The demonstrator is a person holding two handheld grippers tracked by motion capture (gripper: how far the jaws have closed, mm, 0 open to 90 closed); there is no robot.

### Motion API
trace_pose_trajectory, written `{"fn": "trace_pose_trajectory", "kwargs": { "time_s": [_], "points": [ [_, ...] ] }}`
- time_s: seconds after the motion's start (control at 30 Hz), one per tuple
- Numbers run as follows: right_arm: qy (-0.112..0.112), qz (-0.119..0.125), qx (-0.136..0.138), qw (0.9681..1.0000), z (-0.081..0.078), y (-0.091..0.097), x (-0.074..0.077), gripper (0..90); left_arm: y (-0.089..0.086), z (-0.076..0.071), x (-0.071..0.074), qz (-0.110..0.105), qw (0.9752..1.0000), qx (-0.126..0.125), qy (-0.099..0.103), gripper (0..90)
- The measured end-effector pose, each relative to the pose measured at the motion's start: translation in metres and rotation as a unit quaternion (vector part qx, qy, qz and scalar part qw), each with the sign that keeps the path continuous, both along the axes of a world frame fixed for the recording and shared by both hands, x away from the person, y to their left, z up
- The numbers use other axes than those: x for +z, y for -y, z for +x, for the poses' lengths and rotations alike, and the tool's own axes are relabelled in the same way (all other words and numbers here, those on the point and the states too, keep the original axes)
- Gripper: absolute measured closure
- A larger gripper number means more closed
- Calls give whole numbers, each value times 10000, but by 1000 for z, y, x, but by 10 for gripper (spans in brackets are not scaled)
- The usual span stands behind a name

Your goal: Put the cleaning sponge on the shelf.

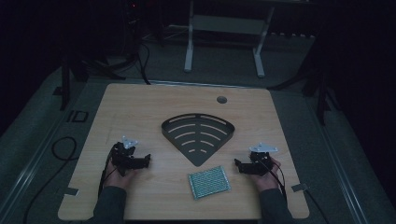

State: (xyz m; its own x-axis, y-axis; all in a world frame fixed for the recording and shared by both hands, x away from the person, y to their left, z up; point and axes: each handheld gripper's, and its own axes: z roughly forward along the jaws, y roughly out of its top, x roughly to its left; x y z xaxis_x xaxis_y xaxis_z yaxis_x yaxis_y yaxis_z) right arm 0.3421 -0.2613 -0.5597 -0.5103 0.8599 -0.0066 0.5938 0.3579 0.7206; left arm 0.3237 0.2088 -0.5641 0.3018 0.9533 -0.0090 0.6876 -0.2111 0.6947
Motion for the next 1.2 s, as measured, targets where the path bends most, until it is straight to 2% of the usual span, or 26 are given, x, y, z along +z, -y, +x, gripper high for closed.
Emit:
{"fn": "trace_pose_trajectory", "kwargs": {
  "time_s": [0.33, 0.5, 0.53, 0.57, 0.67, 0.73, 0.87, 0.93, 1.03, 1.2],
  "points": [
    [18, 4, -8, 10000, 0, 0, 0, 156, 0, 0, 0, 4, 10000, 1, 1, 48],
    [219, 35, -16, 9998, -6, -2, 5, 357, 0, 0, 0, 1, 10000, 0, 0, 48],
    [219, 35, -16, 9998, -6, -2, 5, 357, 0, 0, 0, 1, 10000, 0, 0, 48],
    [348, 162, 50, 9992, -10, -2, 13, 447, 0, 0, 0, 4, 10000, 1, 2, 48],
    [506, 305, 233, 9980, -17, -3, 25, 613, 0, 0, 0, -2, 10000, 2, -2, 48],
    [530, 333, 292, 9976, -19, -3, 28, 648, 0, 0, 0, 0, 10000, -1, 0, 48],
    [641, 491, 678, 9944, -29, -13, 39, 802, 0, 0, 0, 1, 10000, 3, -1, 48],
    [582, 538, 866, 9931, -32, -19, 40, 873, 0, 0, 0, -1, 10000, 0, -1, 48],
    [450, 548, 1083, 9916, -35, -28, 39, 898, 0, 0, 0, 0, 10000, 1, 0, 48],
    [393, 437, 1489, 9871, -42, -48, 36, 900, 0, 0, 0, 0, 10000, 1, -1, 48]
  ]
}}
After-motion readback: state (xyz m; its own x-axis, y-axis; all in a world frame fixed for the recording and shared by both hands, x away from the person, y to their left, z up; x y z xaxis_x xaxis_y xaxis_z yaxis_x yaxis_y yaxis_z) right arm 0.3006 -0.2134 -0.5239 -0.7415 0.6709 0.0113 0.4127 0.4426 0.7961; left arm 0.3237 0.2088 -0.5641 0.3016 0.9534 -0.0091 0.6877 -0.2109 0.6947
